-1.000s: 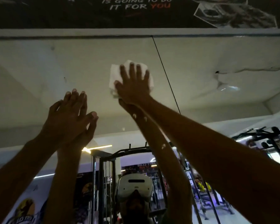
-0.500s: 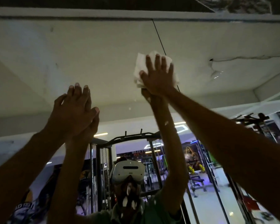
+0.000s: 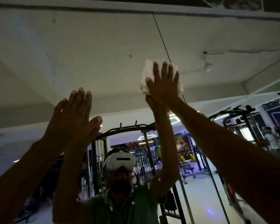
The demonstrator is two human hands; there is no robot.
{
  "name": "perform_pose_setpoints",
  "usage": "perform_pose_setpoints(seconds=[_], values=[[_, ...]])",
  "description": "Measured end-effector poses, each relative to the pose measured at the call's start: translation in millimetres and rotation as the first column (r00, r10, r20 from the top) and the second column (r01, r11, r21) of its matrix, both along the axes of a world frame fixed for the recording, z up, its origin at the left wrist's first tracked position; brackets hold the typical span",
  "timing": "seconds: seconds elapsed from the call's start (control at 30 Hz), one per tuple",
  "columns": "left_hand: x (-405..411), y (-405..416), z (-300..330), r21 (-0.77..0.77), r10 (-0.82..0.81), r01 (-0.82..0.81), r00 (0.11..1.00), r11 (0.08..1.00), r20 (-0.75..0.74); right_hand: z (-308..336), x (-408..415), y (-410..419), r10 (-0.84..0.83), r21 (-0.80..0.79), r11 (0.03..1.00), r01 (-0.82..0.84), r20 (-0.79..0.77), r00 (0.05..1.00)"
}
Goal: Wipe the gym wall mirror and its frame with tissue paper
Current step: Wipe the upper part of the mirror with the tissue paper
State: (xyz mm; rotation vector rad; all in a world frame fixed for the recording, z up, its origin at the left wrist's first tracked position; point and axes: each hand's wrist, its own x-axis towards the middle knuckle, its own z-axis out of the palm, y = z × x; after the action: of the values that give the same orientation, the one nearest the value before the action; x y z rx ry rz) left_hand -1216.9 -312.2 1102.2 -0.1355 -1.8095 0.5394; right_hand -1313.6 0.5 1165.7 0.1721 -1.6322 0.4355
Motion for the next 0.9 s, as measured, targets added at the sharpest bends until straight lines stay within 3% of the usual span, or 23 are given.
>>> perform_pose_setpoints(seconds=[0.03, 0.13, 0.23, 0.3, 0.4, 0.5, 0.67, 0.77, 0.83, 0.9], values=[[1.2, 4.1, -1.7, 0.022, -0.016, 0.016, 1.000, 1.000, -0.006, -18.7, 5.9, -25.9, 0.009, 0.014, 1.000, -0.009, -0.038, 0.999], [3.4, 8.6, -3.1, 0.087, -0.067, 0.068, 0.998, 0.994, -0.015, -113.3, 22.2, -98.3, 0.128, 0.353, 0.932, -0.085, -0.100, 0.987], [3.1, -1.1, -2.1, 0.043, -0.047, 0.047, 0.999, 0.998, -0.016, -147.0, 20.7, -78.4, 0.162, 0.544, 0.836, -0.069, -0.124, 0.979], [0.8, -5.1, -1.8, 0.029, -0.031, 0.031, 0.999, 0.999, -0.014, -121.6, 8.1, -37.2, 0.096, 0.507, 0.862, -0.012, -0.139, 0.986], [2.2, 0.7, -1.1, 0.087, -0.052, 0.051, 0.999, 0.995, 0.009, -66.1, -6.6, 24.9, -0.068, 0.236, 0.968, 0.084, -0.077, 0.995], [2.8, 12.6, -1.0, 0.168, -0.010, 0.005, 1.000, 0.986, 0.028, -46.1, -7.4, 29.5, -0.056, 0.102, 0.993, 0.056, -0.002, 0.998], [-15.9, 38.8, -31.6, 0.104, -0.037, 0.037, 0.999, 0.994, -0.003, -128.5, 14.1, -59.4, 0.180, 0.362, 0.920, -0.149, -0.054, 0.982], [-8.8, 29.5, -39.4, 0.035, -0.080, 0.081, 0.996, 0.996, -0.047, -153.6, 7.5, -33.5, 0.189, 0.453, 0.881, -0.141, -0.062, 0.980], [-6.1, 18.3, -40.7, -0.086, -0.021, 0.014, 0.996, 0.996, -0.082, -146.2, -5.3, 7.4, 0.151, 0.432, 0.896, -0.105, -0.074, 0.986], [-0.7, 20.0, -40.9, -0.071, -0.020, 0.017, 0.999, 0.997, -0.042, -128.2, -17.8, 50.0, 0.106, 0.307, 0.948, -0.082, -0.063, 0.992]])
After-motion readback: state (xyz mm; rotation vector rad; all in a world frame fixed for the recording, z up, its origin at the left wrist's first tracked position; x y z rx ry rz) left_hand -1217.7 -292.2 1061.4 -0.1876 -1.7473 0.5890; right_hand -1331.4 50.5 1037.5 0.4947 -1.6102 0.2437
